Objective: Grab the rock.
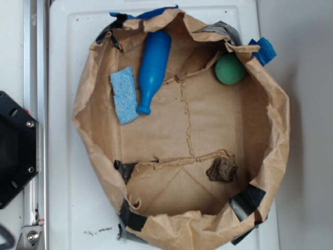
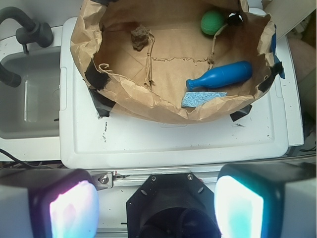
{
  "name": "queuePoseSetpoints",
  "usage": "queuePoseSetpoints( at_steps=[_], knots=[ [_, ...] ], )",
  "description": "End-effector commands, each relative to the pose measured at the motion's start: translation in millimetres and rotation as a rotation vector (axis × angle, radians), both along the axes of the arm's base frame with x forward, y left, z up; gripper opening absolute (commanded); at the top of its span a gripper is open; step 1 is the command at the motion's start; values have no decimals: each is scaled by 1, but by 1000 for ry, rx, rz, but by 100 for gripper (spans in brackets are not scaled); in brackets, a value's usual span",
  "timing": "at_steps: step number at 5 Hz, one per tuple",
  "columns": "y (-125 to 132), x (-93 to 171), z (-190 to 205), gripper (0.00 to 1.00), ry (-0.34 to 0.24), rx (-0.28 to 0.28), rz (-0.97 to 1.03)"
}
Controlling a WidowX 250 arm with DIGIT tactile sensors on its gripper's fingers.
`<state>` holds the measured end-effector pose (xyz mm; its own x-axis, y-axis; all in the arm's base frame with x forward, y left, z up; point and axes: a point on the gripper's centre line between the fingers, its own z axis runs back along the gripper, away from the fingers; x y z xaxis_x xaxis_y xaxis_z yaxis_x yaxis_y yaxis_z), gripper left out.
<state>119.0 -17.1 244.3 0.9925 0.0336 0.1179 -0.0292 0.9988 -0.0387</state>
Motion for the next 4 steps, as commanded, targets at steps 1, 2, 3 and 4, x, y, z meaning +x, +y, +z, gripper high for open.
queuePoseSetpoints(
  at_steps=[1, 2, 3, 4],
  knots=[
    [0, 0, 0, 100, 0, 0, 0],
    [-9, 46, -9, 100, -20, 48, 35],
    [-11, 96, -23, 100, -32, 66, 13],
    [-12, 119, -41, 100, -21, -4, -160]
  ],
)
